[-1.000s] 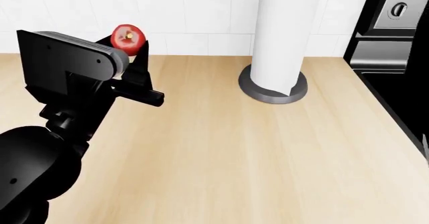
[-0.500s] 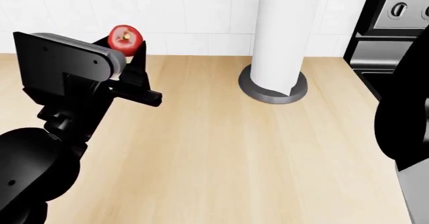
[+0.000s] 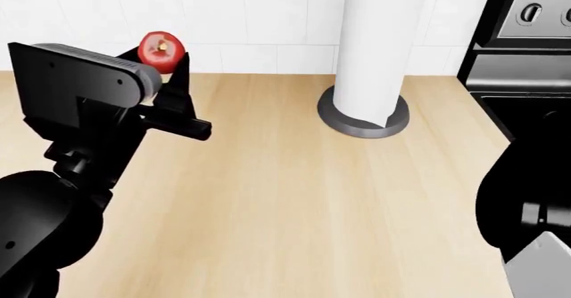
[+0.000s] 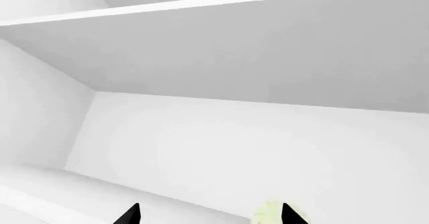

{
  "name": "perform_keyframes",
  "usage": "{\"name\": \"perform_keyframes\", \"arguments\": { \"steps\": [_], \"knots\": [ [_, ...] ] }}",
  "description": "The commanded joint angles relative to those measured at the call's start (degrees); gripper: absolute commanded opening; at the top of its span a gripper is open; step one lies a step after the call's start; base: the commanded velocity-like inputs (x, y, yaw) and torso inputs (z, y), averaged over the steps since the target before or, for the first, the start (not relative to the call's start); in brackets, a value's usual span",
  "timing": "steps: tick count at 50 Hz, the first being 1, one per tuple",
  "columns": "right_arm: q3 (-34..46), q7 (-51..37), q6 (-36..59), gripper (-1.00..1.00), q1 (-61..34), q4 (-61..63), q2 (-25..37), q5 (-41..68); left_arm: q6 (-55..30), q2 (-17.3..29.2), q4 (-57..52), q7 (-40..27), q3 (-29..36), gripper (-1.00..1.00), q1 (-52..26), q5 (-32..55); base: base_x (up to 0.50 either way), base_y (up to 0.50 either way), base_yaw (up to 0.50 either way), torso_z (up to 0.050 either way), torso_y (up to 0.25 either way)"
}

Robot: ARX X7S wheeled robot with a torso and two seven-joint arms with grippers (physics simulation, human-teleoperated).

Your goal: Pick the brussel sprout, cherry from the counter and place them in the cabinet. Then close the cabinet.

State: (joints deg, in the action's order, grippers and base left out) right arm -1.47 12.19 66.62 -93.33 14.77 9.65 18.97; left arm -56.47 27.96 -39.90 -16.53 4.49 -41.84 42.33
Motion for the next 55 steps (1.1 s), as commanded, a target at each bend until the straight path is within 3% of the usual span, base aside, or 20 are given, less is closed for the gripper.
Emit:
{"name": "perform_keyframes", "arguments": {
  "steps": [1,18,29,44,55],
  "knots": [
    [1.5,0.8,7.8,1.00,3.5,8.7,5.0,2.0,0.5,0.3,0.2,-0.5,-0.1,-1.00,0.1,0.5,0.00,0.00,0.00,0.000,0.000],
    [0.6,-0.6,23.2,1.00,9.4,17.2,10.7,7.2,-0.8,0.0,-0.1,-1.6,-0.2,-1.00,-1.3,1.8,0.00,0.00,0.00,0.000,0.000],
    [0.2,-13.8,23.0,1.00,12.8,14.6,13.7,20.8,0.0,0.3,0.1,-1.5,-0.1,-1.00,-0.7,1.6,0.00,0.00,0.00,0.000,0.000],
    [2.3,-23.3,21.9,1.00,12.6,5.9,12.3,21.7,-0.5,0.1,-0.2,-2.4,0.1,-1.00,-1.1,2.2,0.00,0.00,0.00,0.000,0.000],
    [0.1,-26.1,19.1,1.00,15.3,7.2,10.1,22.5,1.2,0.2,0.1,-2.4,-0.2,-1.00,0.0,1.7,0.00,0.00,0.00,0.000,0.000]
  ]
}}
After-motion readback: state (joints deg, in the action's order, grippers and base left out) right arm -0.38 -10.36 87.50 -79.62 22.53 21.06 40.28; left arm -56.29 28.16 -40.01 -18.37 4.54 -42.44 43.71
